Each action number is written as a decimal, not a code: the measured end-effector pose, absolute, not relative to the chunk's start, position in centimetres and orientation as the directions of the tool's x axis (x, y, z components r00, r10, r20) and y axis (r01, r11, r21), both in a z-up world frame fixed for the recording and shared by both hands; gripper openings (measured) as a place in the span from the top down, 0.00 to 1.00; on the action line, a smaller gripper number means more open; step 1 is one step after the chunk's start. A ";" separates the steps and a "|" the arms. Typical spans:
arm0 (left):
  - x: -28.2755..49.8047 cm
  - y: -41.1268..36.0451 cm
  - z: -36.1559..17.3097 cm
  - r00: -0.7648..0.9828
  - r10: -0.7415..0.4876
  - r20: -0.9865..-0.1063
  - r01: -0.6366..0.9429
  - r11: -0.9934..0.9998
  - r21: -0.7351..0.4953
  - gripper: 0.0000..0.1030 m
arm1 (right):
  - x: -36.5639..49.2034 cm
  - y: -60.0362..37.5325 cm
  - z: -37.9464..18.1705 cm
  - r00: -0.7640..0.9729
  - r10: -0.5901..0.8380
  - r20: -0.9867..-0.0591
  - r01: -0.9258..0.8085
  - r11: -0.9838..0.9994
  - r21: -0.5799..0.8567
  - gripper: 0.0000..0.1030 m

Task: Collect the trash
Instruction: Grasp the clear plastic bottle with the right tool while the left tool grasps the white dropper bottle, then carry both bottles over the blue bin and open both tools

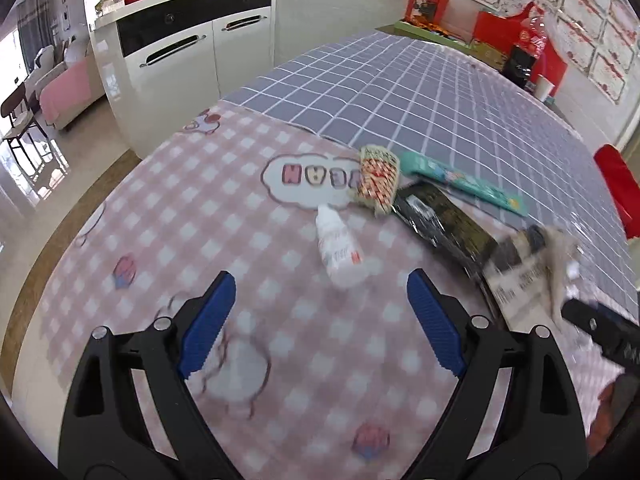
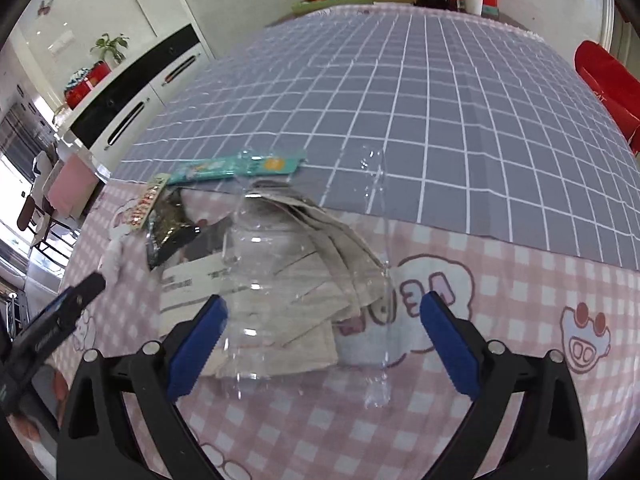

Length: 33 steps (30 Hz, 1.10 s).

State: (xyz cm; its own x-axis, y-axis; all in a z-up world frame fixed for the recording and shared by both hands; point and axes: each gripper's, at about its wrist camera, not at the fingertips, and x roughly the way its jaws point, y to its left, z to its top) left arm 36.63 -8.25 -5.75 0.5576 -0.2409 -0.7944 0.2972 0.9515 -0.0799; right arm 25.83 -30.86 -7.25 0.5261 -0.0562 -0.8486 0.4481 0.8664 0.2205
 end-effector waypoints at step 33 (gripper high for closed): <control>27.1 4.8 -2.2 0.724 -0.088 -0.684 0.111 0.994 -0.011 0.76 | 21.7 -20.8 0.1 0.681 0.041 -0.731 0.253 0.924 0.288 0.21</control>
